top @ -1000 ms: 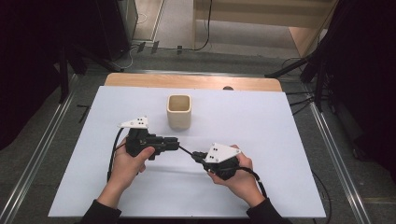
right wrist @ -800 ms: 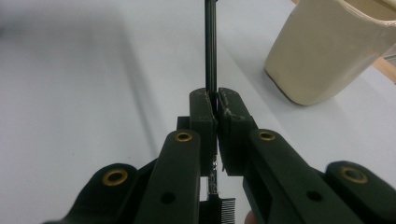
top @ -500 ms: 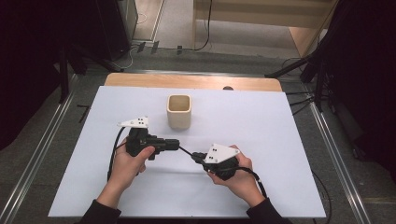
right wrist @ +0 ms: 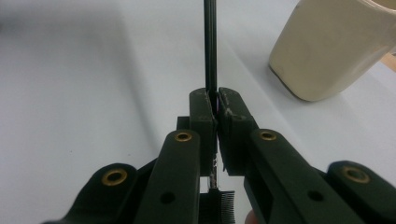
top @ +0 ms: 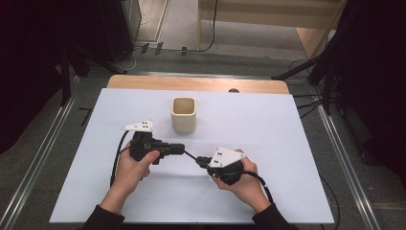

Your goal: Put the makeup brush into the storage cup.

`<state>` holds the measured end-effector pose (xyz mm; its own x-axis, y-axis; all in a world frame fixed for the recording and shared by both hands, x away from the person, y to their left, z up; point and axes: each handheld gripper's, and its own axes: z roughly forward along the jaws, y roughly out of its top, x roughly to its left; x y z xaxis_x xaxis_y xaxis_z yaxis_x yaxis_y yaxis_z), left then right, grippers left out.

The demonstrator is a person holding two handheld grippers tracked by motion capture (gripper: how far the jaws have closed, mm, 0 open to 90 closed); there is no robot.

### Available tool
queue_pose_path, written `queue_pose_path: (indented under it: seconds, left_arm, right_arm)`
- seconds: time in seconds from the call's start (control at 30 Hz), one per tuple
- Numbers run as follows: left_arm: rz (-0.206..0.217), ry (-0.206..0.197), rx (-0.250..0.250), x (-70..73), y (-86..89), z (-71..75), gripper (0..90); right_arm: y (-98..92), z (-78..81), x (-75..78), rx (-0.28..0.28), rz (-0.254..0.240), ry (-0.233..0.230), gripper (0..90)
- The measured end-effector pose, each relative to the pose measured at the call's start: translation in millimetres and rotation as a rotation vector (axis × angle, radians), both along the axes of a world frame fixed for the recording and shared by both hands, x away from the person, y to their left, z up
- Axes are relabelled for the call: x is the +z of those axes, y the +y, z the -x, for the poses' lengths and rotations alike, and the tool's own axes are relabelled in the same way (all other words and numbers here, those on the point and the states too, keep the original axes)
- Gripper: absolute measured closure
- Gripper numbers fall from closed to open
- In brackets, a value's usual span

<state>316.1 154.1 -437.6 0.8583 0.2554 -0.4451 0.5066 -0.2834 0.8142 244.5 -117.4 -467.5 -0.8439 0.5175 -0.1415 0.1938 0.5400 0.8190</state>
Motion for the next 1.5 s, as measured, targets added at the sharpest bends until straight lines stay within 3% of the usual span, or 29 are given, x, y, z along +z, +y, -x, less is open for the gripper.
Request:
queue_pose_path:
  seconds: [0.03,0.1,0.2,0.27,0.37,0.5,0.53,0.57,0.6,0.77,0.83,0.87,0.97,1.1,1.23,1.27,1.47,1.5]
  left_arm:
    - [-0.003,-0.010,0.008,0.4,-0.2,0.7,86.2]
    - [-0.001,-0.020,0.021,1.2,0.8,0.9,86.2]
    - [0.005,-0.054,0.057,3.7,3.1,2.4,86.2]
    - [0.011,-0.059,0.067,4.4,3.6,3.1,86.3]
    - [0.020,-0.107,0.104,8.4,4.5,6.8,86.3]
    - [0.027,-0.145,0.127,10.7,4.8,9.6,86.3]
    - [0.034,-0.168,0.148,12.1,4.5,11.9,86.4]
    - [0.034,-0.168,0.148,12.1,4.5,11.9,86.3]
    - [0.042,-0.192,0.161,13.5,4.2,14.1,86.4]
    - [0.054,-0.264,0.197,16.4,2.4,19.8,86.4]
    - [0.058,-0.284,0.204,16.6,1.6,21.3,86.4]
    - [0.075,-0.307,0.213,16.6,0.6,23.5,86.4]
    - [0.088,-0.350,0.239,16.2,-0.8,26.4,86.4]
    - [0.095,-0.396,0.263,15.2,-1.9,28.7,86.4]
    - [0.104,-0.440,0.279,13.2,-4.2,30.8,86.4]
    - [0.110,-0.447,0.280,12.4,-5.1,31.4,86.4]
    - [0.119,-0.511,0.279,8.8,-10.2,34.6,86.5]
    - [0.124,-0.529,0.281,7.5,-11.7,35.5,86.5]
  right_arm:
    - [0.0,-0.1,-0.1,-0.007,-0.004,0.005,85.4]
    - [-0.5,-1.2,-0.3,-0.035,-0.019,-0.007,73.5]
    - [-3.5,-4.8,0.8,-0.139,-0.062,-0.010,55.2]
    - [-4.7,-5.7,1.5,-0.149,-0.079,-0.006,53.7]
    - [-7.1,-5.8,4.5,-0.170,-0.135,0.001,46.4]
    - [-6.0,-4.4,6.5,-0.201,-0.159,-0.005,43.0]
    - [-5.0,-3.5,8.0,-0.232,-0.184,-0.003,40.2]
    - [-5.0,-3.5,8.0,-0.232,-0.184,-0.003,40.2]
    - [-5.5,-2.5,10.8,-0.271,-0.236,0.018,38.9]
    - [-9.1,1.6,17.6,-0.360,-0.347,0.047,37.2]
    - [-9.5,2.4,18.5,-0.374,-0.365,0.053,36.9]
    - [-10.6,4.4,20.1,-0.406,-0.415,0.074,36.2]
    - [-11.1,6.8,21.1,-0.435,-0.470,0.101,36.1]
    - [-11.5,8.2,20.7,-0.455,-0.512,0.121,36.0]
    - [-10.6,8.4,17.3,-0.465,-0.565,0.170,35.3]
    - [-9.5,8.0,14.8,-0.466,-0.593,0.206,34.7]
    - [-4.7,9.0,12.1,-0.470,-0.605,0.207,32.9]
    - [-3.8,9.3,10.6,-0.474,-0.645,0.227,31.5]
